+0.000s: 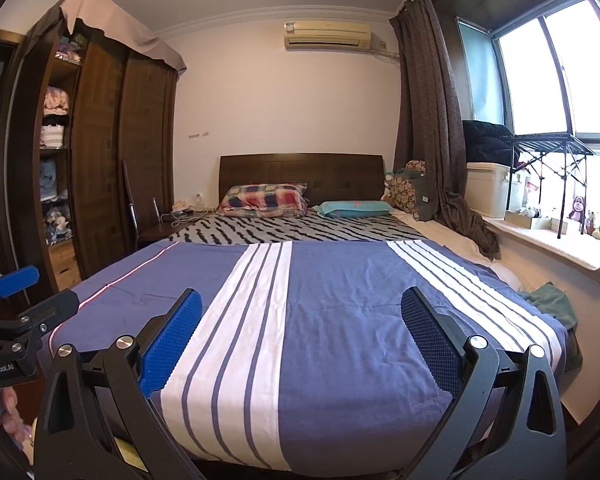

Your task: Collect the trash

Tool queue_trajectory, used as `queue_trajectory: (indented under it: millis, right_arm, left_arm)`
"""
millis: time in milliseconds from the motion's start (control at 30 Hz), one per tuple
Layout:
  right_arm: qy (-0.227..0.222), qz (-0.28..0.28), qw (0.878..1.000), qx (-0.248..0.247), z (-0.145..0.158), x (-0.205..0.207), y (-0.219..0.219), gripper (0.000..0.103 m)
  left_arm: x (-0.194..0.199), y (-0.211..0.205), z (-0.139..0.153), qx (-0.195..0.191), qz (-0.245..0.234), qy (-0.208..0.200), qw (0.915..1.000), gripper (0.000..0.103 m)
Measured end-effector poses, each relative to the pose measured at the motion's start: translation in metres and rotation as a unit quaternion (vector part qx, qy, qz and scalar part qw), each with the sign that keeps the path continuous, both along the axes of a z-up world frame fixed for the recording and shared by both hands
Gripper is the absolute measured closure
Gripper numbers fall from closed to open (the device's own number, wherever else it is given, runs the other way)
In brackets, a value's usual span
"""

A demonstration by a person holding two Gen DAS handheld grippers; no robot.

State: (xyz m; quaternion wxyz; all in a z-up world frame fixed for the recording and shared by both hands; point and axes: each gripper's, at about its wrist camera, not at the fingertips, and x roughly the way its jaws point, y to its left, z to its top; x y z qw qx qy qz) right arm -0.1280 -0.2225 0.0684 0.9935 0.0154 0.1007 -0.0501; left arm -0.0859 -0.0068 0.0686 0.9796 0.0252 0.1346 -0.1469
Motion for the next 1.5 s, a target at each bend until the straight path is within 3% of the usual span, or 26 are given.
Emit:
queue_trajectory:
  millis: [1500]
  right_arm:
    - [0.01, -0.009, 1.0, 0.008, -0.0079, 0.0003, 0.0008, 0.003]
  left_arm:
    - [0.0012, -0.004, -0.0043, -0.008, 0.014, 0.012, 0.9998, 0.008]
